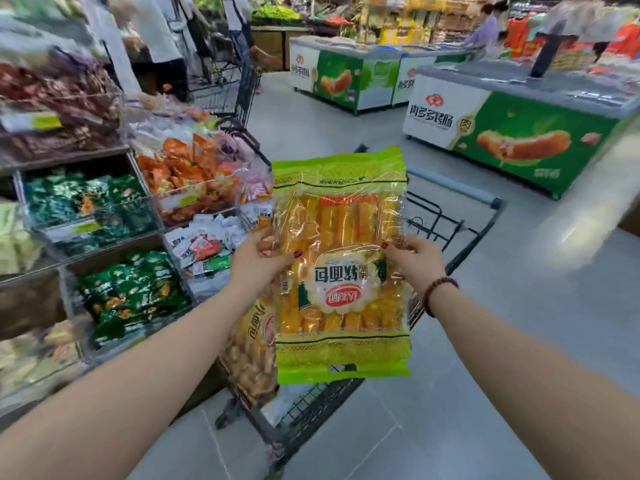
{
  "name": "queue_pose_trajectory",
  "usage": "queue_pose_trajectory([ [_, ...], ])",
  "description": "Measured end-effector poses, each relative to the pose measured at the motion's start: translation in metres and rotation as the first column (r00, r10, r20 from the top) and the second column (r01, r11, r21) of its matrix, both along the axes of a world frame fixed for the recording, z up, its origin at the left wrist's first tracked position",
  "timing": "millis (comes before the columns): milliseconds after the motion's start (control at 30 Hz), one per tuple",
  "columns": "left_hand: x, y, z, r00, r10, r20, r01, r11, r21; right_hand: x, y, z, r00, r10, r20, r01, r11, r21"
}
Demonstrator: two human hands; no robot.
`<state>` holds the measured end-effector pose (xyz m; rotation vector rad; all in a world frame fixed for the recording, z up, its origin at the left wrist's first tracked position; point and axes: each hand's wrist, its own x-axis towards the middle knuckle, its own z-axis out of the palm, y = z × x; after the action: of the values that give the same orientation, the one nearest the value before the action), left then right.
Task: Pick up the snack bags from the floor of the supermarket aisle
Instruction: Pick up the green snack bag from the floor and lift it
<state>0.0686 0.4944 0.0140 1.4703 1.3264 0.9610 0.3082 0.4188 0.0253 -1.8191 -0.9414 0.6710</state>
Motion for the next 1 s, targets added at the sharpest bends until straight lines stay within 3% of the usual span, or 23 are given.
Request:
queue_pose_trajectory([
  [500,0.014,-0.028,-0.037,0.895,0.447,0.013,-0.446,0.894,-0.024,0.027,0.090,-0.044,0.923,0.372,-0.099,-0.362,0.926,0.108],
  [733,0.031,-0.067,-0.078,0.837,0.542,-0.076,-0.547,0.833,-0.082,0.043,0.073,-0.086,0.870,0.474,-0.134,-0.465,0.881,0.091],
  [867,0.028,-0.078,-0.087,0.801,0.598,-0.026,-0.598,0.796,-0.093,0.034,0.072,-0.087,0.845,0.509,-0.162,-0.486,0.859,0.161],
  [1000,0.023,-0.077,-0.078,0.804,0.595,0.007,-0.595,0.804,-0.007,0.027,0.079,-0.082,0.819,0.527,-0.226,-0.490,0.848,0.202],
])
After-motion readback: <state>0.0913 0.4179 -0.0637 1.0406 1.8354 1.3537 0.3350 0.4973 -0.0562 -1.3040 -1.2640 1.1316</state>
